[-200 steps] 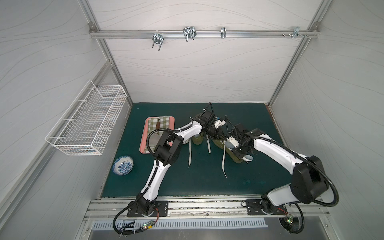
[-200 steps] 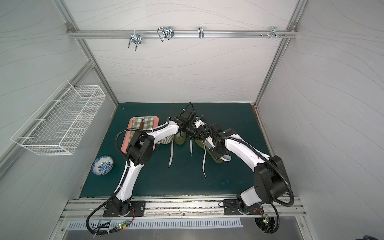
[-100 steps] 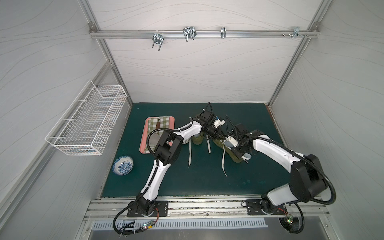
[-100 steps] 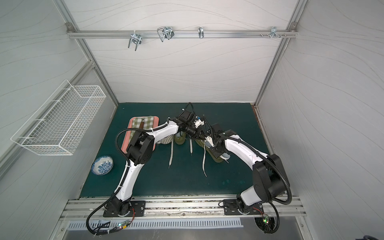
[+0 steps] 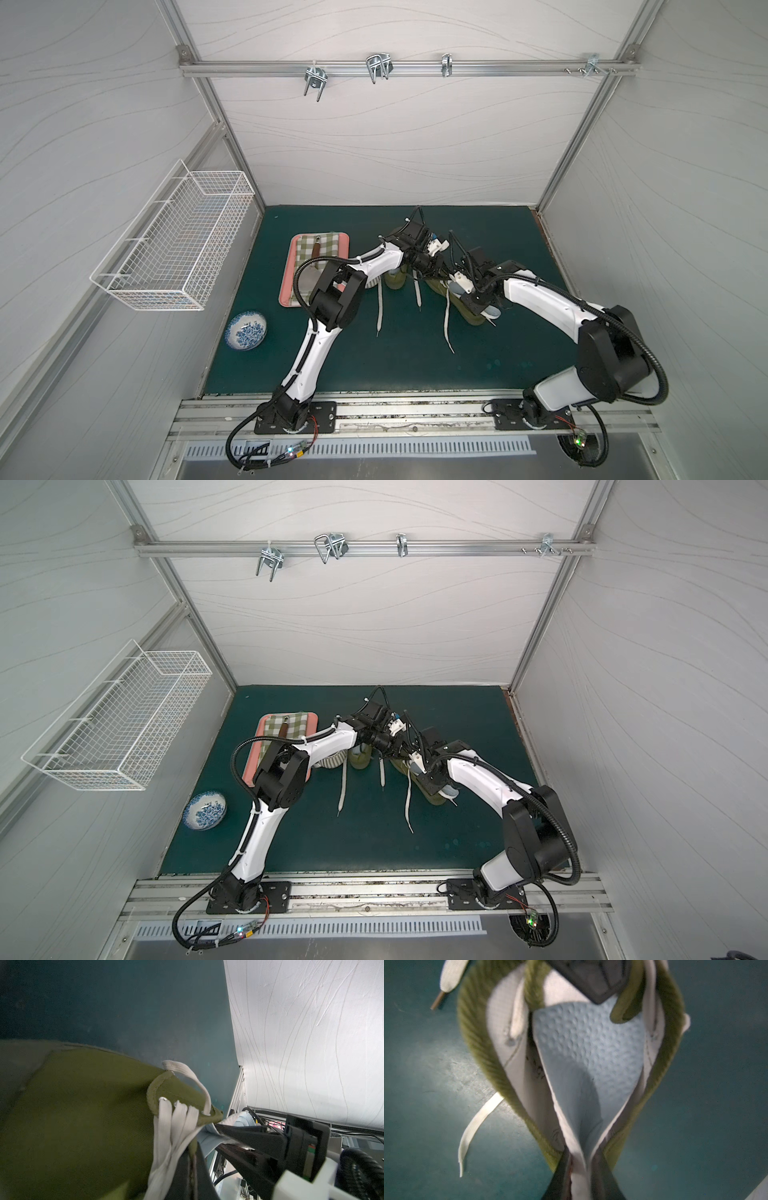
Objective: Insert the insole into the shoe
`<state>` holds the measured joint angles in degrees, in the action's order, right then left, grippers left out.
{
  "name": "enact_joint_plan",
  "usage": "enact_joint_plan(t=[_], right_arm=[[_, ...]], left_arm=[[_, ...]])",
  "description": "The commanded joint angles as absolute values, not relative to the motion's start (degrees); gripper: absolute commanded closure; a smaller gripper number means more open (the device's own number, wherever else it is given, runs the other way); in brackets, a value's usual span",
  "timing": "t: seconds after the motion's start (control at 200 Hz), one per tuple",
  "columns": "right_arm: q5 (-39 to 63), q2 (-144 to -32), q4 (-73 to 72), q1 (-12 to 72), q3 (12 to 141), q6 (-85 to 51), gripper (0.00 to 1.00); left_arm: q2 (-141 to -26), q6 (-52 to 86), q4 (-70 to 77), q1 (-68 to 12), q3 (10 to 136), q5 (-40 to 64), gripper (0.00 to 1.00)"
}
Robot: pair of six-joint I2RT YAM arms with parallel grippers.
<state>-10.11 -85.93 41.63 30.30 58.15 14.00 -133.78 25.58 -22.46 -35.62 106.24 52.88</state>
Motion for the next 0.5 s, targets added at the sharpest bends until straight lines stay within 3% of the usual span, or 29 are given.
enact_joint_plan(t=[0.0,0.165,0.495], right_arm=[[-13.3,-86.5,40.1,31.4,58.4,15.4,0.77],[-11.9,-86.1,40.3,31.8,58.6,14.8,0.72],[-10.9,-85.9,43.4,32.1,59.2,13.0,0.44]], left_arm=[[-133.9,25.7,-19.9,-35.9,106.0,53.1,1.0],[-133.5,26.0,-19.5,-35.9,106.0,53.3,1.0],[-132.9,26.0,-19.4,-35.9,106.0,53.5,1.0]])
